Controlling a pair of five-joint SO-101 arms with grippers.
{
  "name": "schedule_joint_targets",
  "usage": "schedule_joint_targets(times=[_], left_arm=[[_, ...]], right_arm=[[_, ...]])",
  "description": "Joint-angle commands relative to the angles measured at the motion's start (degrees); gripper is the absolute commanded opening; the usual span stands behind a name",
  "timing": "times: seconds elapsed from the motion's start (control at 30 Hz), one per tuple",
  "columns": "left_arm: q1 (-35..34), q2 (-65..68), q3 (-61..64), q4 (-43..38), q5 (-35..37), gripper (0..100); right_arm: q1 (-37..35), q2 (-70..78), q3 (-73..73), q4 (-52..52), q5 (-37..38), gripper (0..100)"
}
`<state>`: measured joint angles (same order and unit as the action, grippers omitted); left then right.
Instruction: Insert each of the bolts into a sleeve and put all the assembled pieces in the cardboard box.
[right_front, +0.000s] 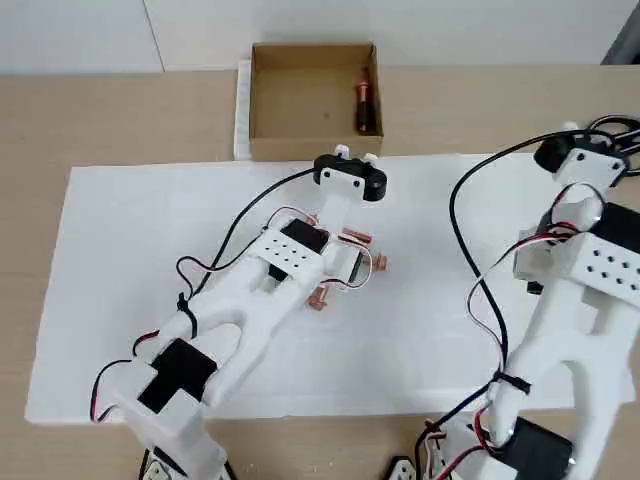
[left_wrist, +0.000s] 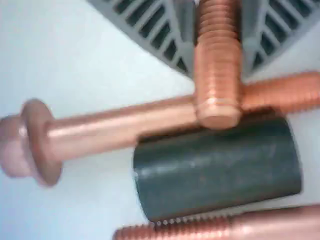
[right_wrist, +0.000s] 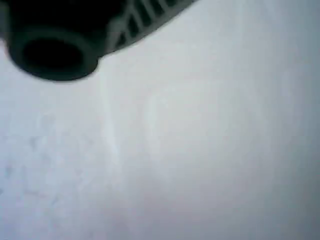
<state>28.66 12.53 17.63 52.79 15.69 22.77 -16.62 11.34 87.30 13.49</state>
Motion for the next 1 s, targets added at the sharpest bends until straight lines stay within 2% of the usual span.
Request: schedule_joint_targets(times=[0.0,0.17,0.3,0.6,0.97], left_arm=[[0.00,-0.79,-2.15,-0.44,-0.26,1],[0.00,-1.32,-2.68,0.00,-0.88,1],[0.09,-5.01,-5.14,4.66,-4.66,1],[-0.35,-13.63,-5.85,13.98,-24.18,1],[-0.53,-20.84,-5.93,20.04,-32.70,1]], right_arm=[[0.22,-2.33,-0.53,-0.04,0.18,0.3],[0.22,-2.24,-0.53,-0.04,0.18,0.3],[0.13,-2.24,-0.53,-0.04,0.18,0.3],[-0.40,-2.24,3.43,-3.82,0.18,0.3],[-3.03,-2.86,5.54,-5.32,0.18,0.3]])
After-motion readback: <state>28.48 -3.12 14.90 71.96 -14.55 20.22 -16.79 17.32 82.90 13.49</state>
